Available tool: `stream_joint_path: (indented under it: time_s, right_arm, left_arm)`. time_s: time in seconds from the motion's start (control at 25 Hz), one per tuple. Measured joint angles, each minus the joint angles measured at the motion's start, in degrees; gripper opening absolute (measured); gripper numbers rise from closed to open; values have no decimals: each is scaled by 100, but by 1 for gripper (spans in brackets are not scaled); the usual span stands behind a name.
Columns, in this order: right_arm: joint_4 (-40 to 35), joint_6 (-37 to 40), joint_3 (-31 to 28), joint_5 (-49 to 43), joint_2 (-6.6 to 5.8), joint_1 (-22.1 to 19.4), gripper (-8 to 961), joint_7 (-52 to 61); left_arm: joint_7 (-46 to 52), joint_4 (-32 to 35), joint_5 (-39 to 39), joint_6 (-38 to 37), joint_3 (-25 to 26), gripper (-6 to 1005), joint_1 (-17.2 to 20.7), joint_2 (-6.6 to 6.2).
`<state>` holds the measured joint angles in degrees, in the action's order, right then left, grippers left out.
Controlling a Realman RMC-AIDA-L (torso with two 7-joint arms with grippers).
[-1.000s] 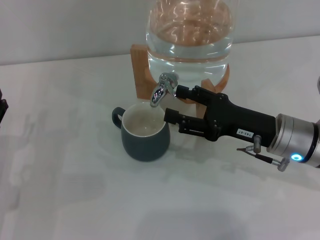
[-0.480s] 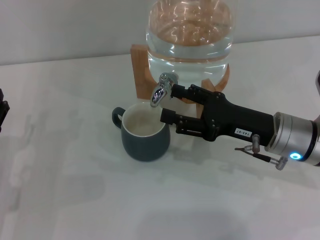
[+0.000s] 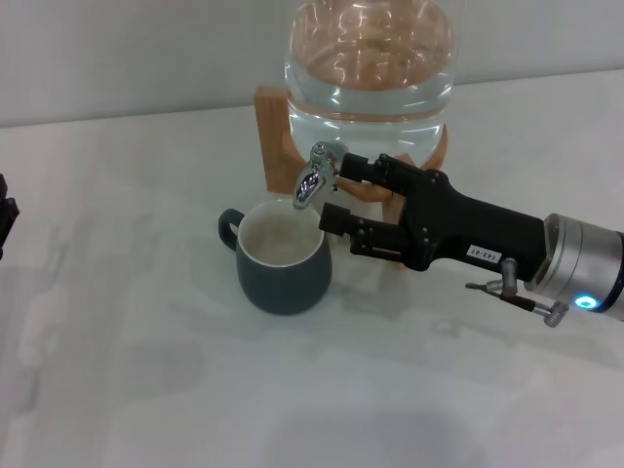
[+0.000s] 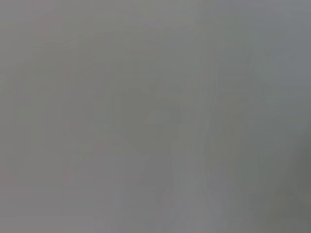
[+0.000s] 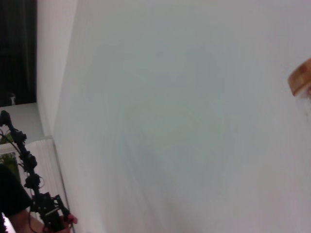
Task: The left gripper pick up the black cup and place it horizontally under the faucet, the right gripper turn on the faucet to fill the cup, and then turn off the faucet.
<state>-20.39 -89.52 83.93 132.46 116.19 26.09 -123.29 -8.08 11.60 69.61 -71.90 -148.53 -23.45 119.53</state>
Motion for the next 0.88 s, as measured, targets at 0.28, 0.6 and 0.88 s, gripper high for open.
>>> stream_joint_path:
  time_s: [0.28, 0.6, 0.88]
  right_arm:
    - [-335, -45, 449, 0, 0, -77, 831, 88]
    - [-409, -59, 740, 61, 0, -131, 825, 92]
    - [-413, -14, 748, 66, 0, -150, 825, 75]
  left_arm:
    - [0, 0, -1, 7, 0, 892, -11, 1]
    - [0, -8, 0, 59, 0, 892, -10, 1]
    - [0, -9, -1, 106, 0, 892, -24, 1]
